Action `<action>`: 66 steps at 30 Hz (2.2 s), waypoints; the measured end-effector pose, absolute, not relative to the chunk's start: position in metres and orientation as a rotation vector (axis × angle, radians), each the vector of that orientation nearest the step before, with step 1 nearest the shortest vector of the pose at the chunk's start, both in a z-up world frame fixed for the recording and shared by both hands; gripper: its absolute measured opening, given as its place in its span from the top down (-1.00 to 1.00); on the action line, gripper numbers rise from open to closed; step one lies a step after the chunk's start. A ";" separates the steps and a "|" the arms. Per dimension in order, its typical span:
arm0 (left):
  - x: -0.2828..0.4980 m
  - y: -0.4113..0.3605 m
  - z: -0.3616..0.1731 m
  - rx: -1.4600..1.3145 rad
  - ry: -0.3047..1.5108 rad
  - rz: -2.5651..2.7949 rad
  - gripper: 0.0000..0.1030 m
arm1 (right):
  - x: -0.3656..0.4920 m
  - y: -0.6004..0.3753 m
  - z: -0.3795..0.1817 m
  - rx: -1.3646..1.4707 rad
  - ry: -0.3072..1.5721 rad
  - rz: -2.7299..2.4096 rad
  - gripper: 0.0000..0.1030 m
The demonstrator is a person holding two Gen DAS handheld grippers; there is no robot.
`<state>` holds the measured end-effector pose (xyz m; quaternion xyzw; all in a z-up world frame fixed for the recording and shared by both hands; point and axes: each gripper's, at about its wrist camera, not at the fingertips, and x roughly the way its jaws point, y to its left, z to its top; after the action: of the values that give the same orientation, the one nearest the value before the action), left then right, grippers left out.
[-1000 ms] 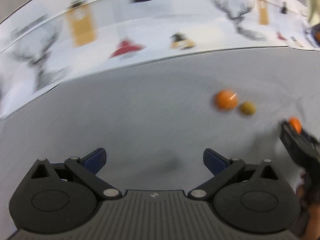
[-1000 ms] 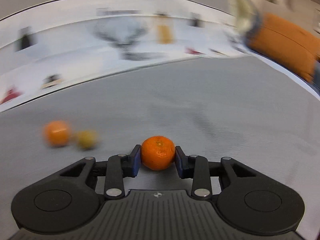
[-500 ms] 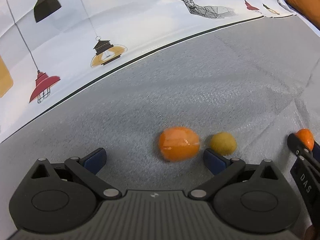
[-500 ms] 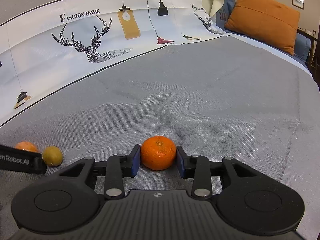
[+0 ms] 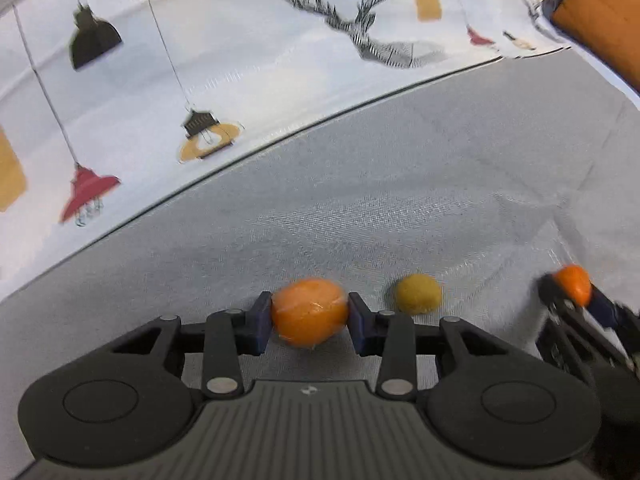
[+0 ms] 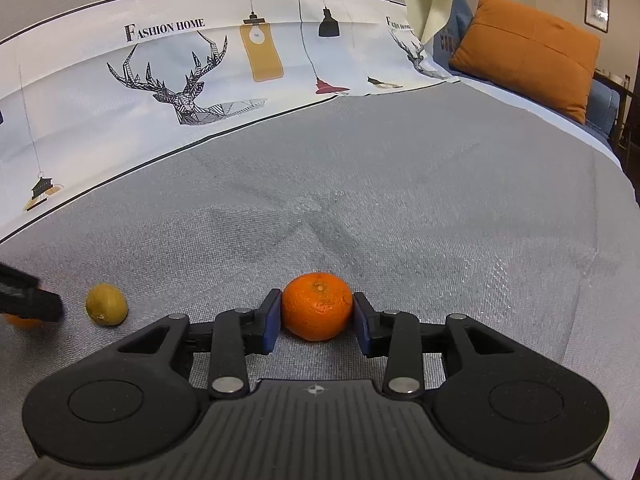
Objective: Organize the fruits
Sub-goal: 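Grasp an orange with the right tool while the left tool grasps the wrapped orange, then carry both oranges over the blue plate with both tools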
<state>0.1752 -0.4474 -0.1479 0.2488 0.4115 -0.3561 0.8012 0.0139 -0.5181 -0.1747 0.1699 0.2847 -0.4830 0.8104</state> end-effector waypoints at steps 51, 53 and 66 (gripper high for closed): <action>-0.008 -0.009 -0.021 0.198 0.982 -0.220 0.15 | -0.114 -0.171 -0.027 -0.013 0.656 -0.123 0.27; 0.000 -0.012 -0.021 0.194 0.982 -0.219 0.15 | -0.107 -0.173 -0.028 -0.001 0.657 -0.123 0.26; 0.045 -0.032 -0.027 0.194 0.931 -0.257 0.15 | -0.052 -0.176 -0.040 0.025 0.674 -0.103 0.26</action>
<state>0.0447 -0.0318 -0.0265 0.0932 0.4468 -0.1235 0.8811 -0.0520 -0.1764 -0.0400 0.0124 0.3305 -0.0505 0.9424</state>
